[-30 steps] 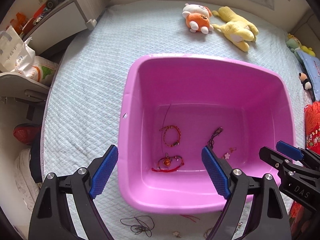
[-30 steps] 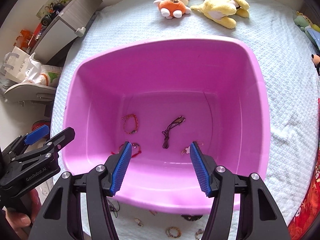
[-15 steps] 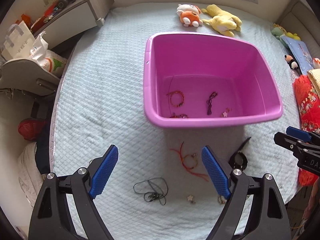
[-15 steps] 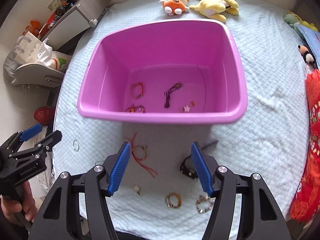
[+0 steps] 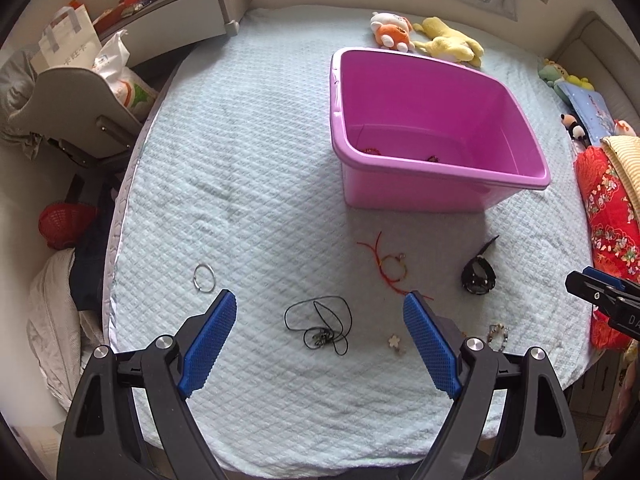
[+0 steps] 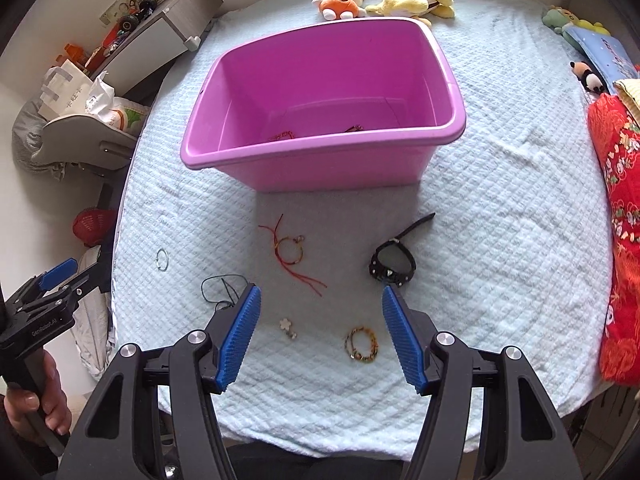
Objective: Organize jewelry
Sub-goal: 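Move both open tools back from the basin over the remaining jewelry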
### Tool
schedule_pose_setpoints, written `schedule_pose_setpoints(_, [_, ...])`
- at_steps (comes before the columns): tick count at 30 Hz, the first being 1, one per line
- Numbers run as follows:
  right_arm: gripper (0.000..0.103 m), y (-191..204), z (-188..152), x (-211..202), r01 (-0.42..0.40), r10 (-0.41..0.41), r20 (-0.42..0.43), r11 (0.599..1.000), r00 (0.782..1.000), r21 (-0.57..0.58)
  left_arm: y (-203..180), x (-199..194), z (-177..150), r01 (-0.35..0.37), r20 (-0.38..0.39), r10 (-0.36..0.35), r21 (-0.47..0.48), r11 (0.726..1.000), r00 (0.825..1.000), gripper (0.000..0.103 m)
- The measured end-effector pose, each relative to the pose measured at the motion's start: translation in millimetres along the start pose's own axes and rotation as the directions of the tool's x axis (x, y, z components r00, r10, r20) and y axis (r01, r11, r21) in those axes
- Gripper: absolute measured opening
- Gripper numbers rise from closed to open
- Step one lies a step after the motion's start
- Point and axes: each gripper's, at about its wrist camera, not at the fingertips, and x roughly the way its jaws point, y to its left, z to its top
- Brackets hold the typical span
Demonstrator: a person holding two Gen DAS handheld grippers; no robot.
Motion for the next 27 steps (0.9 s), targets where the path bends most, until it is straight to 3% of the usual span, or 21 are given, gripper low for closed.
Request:
schedule_pose_setpoints(8, [0.061, -6.3, -39.0, -6.7, 0.017, -0.017, -0.003, 0.998, 1.000, 0.056, -2.3, -0.2, -27.6, 0.021, 0.002, -0.021, 0.016, 1.000, 1.000, 0.084])
schedule_pose_setpoints(16, [0.061, -25.1, -67.7, -15.4, 0.022, -0.021, -0.006, 0.996, 1.000, 0.085, -28.5, -4.7, -44.4, 0.035, 0.002, -0.035, 0.047, 0.998, 0.999, 0.084])
schedule_pose_setpoints(22, [0.061, -46.0, -83.4, -20.8, 0.008, -0.007, -0.005, 0.998, 1.000, 0.057, -56.4, -13.9, -56.7, 0.028, 0.022, -0.029, 0.044, 0.999, 0.999, 0.084])
schedule_pose_setpoints(27, [0.061, -65.9, -100.8, -29.8, -0.013, 0.013, -0.014, 1.000, 1.000, 0.000, -71.2, -22.3, -76.6, 0.029, 0.032, -0.028, -0.027, 0.999, 0.999, 0.084])
